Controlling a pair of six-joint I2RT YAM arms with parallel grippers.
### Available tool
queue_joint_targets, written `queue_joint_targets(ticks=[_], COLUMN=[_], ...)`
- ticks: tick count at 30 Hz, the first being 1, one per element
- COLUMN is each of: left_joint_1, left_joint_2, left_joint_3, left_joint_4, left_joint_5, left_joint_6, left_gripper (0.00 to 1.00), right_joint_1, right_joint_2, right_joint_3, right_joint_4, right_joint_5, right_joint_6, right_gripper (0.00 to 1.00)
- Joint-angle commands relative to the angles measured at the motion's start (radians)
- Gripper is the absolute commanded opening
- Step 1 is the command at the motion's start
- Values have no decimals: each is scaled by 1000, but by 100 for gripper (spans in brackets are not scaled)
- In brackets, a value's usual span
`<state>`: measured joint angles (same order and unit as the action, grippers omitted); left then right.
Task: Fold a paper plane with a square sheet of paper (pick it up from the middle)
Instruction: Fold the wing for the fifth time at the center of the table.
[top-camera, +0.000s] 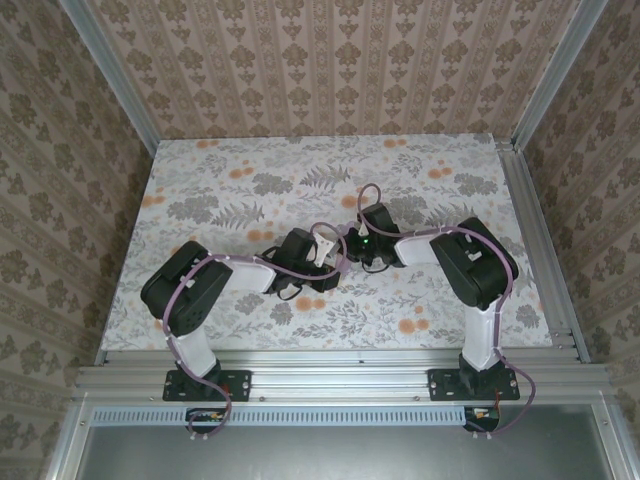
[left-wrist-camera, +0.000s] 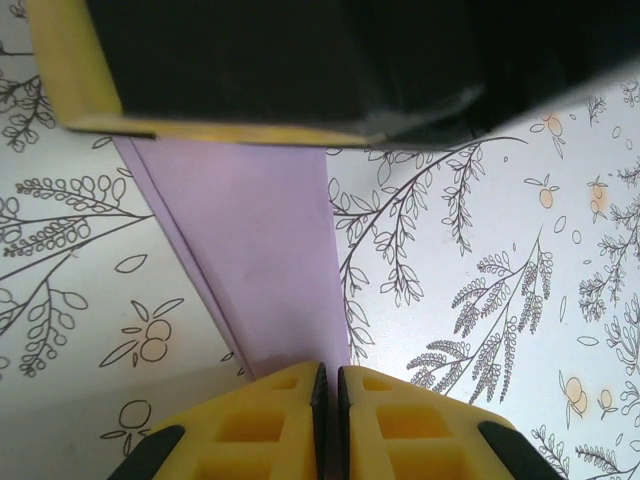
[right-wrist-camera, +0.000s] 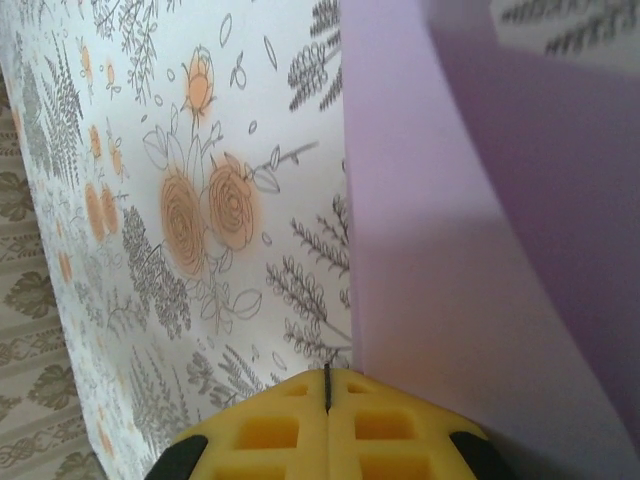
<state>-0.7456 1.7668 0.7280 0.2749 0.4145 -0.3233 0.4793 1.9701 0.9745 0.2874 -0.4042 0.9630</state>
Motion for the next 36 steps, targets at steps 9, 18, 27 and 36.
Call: queue_joint_targets(ticks=[9,18,27,36], left_joint_1=[6,6,7,5], left_joint_2=[24,18,18,25], left_joint_3=[-108,-119,-113,-105], left_joint_4=[-280,-285,-297,-289], left_joint_5=[-68,-60,-54,-43], left_joint_6=[38,35,40,38], left_gripper=[15,15,15,15], right_joint_1=[-89,-147,-182,-213], right_joint_2=[96,150,205,131], right_joint_3=[118,199,301,307], right_joint_4=[-109,-138,-190,-214], right_joint_5=[92,77,79,60], right_joint_6=[-98,-116,-155,-211], right_gripper=[6,6,6,7])
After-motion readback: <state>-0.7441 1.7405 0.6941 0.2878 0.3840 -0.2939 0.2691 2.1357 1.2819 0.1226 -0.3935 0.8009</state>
